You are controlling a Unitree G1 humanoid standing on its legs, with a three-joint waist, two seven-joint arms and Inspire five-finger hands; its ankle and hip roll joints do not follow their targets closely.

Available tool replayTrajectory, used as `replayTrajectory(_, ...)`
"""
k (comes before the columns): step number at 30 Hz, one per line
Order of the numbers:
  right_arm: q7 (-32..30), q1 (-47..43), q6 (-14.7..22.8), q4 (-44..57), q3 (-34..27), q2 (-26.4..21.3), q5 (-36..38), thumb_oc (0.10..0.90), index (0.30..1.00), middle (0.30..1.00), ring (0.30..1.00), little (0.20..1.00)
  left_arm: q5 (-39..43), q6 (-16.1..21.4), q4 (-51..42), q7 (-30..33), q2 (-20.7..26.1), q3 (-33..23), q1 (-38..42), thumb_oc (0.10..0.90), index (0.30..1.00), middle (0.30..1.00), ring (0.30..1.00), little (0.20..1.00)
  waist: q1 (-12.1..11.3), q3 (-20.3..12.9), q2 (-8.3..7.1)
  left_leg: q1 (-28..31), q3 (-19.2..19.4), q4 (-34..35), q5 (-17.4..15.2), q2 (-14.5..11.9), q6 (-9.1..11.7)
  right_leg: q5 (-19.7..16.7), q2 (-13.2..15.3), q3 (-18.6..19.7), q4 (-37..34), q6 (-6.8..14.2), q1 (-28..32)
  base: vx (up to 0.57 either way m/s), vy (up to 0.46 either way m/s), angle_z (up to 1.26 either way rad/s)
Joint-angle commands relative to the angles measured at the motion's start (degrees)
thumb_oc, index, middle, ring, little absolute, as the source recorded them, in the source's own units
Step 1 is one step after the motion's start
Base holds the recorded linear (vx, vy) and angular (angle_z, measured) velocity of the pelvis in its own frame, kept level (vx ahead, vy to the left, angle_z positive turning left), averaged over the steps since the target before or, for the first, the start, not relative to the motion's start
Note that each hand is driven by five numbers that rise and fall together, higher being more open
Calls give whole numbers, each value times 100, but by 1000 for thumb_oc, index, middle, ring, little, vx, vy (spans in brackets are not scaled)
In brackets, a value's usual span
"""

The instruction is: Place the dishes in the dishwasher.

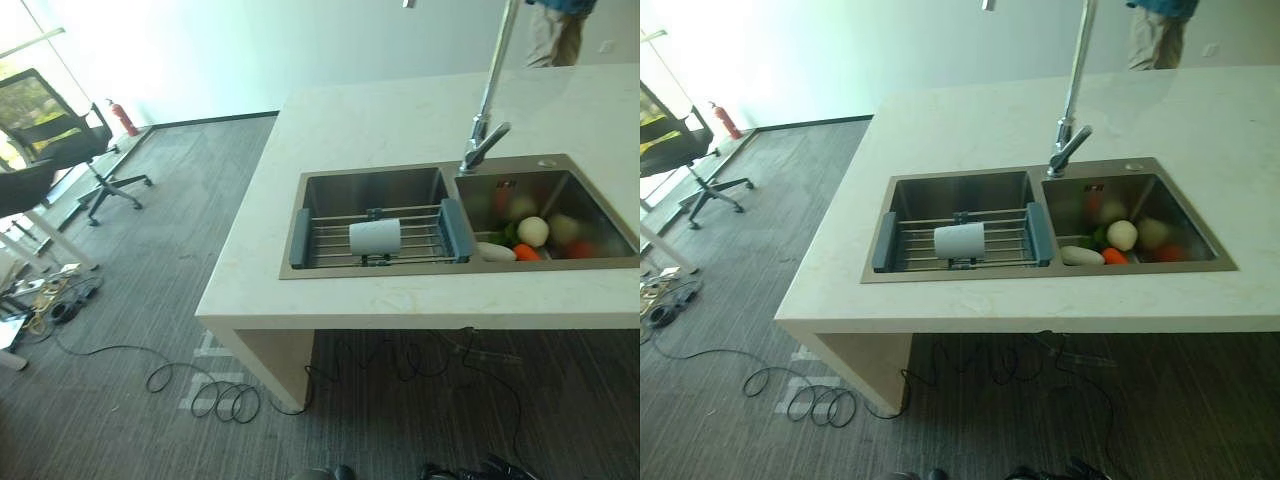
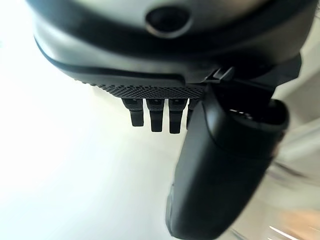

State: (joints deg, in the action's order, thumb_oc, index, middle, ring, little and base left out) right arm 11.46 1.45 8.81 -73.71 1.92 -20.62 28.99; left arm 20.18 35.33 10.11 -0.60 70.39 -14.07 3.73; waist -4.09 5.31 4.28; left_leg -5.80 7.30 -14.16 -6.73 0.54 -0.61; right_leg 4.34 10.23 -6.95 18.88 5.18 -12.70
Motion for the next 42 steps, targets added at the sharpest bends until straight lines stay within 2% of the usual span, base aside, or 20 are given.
replayTrajectory(1,91,-301,119,148,-182,-132,365,800,900,900,900,900,405,-819,305,-990,-57,-227,575,800,900,900,900,900,101,61,121,-100,-642,-303,-861,-184,142,920,-205,-58,-169,400,748,16,-50,-31)
replayTrajectory(2,113,-303,101,148,-207,-121,369,800,900,900,900,900,395,-975,180,-1093,-130,-94,674,800,900,900,900,900,134,63,111,-91,-625,-303,-864,-189,135,912,-213,-37,-169,401,742,7,-47,-39)
replayTrajectory(4,129,-286,94,119,-291,-87,438,800,900,900,900,900,443,-1555,-129,-1418,-413,354,1044,800,900,900,900,900,206,61,99,-54,-583,-303,-886,-189,116,895,-239,39,-169,403,723,11,-52,-35)
replayTrajectory(7,132,-236,114,70,-354,-47,445,800,900,900,900,900,184,-1748,7,-1619,-585,761,1373,800,900,900,900,900,330,69,90,-5,-511,-303,-899,-190,102,843,-280,148,-169,420,702,22,-44,-20)
replayTrajectory(8,64,-154,105,50,-417,-15,515,800,900,900,900,900,84,-1912,146,-1683,-637,1123,1681,800,900,900,900,900,442,93,70,35,-425,-303,-909,-203,98,794,-313,243,-169,435,678,18,-42,-34)
replayTrajectory(10,31,-84,83,16,-452,-13,592,800,900,900,900,900,-11,-2003,243,-1719,-678,1270,1833,800,900,900,900,900,525,109,59,53,-374,-303,-912,-213,95,767,-335,307,-169,435,660,13,-30,-27)
replayTrajectory(14,52,126,25,-62,-624,-12,619,800,900,900,900,900,-271,-1999,592,-1685,-720,1635,2167,800,900,900,900,900,729,152,37,99,-221,-303,-922,-246,99,697,-383,455,-169,447,607,12,-17,-17)
replayTrajectory(22,210,311,49,56,-673,30,570,800,900,900,900,900,-616,-2239,797,-1595,-900,2089,2617,800,900,900,900,900,909,191,-27,119,-75,-303,-930,-263,98,629,-391,556,-169,462,524,15,-18,-13)
replayTrajectory(36,190,374,77,422,-424,127,362,800,900,900,900,900,-873,-2464,862,-1537,-1302,2277,2640,800,900,900,900,900,984,306,-44,42,3,-303,-907,-229,78,604,-341,547,-169,459,410,3,-2,-3)
replayTrajectory(42,150,430,78,495,-386,164,340,800,900,900,900,900,-1046,-2472,943,-1030,-1410,2218,2568,800,900,900,900,900,998,391,-31,-5,8,-303,-890,-191,68,590,-308,548,-169,467,355,0,0,0)
